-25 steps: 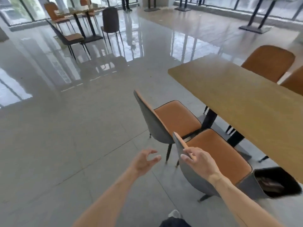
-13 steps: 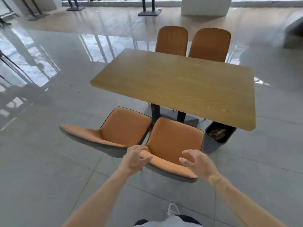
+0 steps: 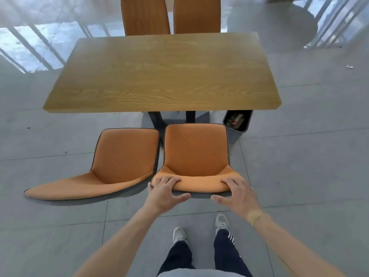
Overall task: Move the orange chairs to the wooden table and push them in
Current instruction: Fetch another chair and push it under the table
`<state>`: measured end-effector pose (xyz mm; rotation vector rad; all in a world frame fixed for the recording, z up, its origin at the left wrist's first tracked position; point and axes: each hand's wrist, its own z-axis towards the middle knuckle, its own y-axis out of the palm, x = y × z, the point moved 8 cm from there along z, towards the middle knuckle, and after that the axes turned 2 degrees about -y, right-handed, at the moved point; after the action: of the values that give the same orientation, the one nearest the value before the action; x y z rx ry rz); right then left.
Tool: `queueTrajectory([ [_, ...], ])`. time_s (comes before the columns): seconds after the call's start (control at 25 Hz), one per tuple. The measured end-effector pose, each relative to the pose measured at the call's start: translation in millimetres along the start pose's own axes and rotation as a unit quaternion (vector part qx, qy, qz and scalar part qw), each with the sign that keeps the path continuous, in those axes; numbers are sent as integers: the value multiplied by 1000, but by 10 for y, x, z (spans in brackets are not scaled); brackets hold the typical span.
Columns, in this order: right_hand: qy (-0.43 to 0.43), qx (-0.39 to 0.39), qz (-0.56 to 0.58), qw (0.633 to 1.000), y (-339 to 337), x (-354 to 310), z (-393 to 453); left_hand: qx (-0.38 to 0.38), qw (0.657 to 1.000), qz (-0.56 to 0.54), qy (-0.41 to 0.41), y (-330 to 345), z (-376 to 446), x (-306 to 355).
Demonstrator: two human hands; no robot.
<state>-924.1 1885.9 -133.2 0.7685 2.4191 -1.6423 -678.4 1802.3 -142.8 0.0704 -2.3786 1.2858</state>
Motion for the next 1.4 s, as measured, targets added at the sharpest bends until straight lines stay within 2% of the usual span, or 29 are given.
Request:
queueTrajectory([
  [0.12, 16, 10, -28, 999, 70, -91, -10, 31, 999, 15, 13, -5, 7, 18],
  [0.24, 28, -15, -62, 998, 137, -183, 42, 47, 998, 39, 9, -14, 15, 37],
  [0.6, 2, 2, -43, 999, -7, -162, 308, 90, 995, 32, 34, -93, 232, 135],
  [1.0, -7, -5, -47, 999, -217, -20, 567, 102, 994, 36, 23, -114, 444, 317],
  [1.4, -1, -18, -48, 999, -97, -100, 469, 85, 995, 38, 23, -99, 386, 189],
])
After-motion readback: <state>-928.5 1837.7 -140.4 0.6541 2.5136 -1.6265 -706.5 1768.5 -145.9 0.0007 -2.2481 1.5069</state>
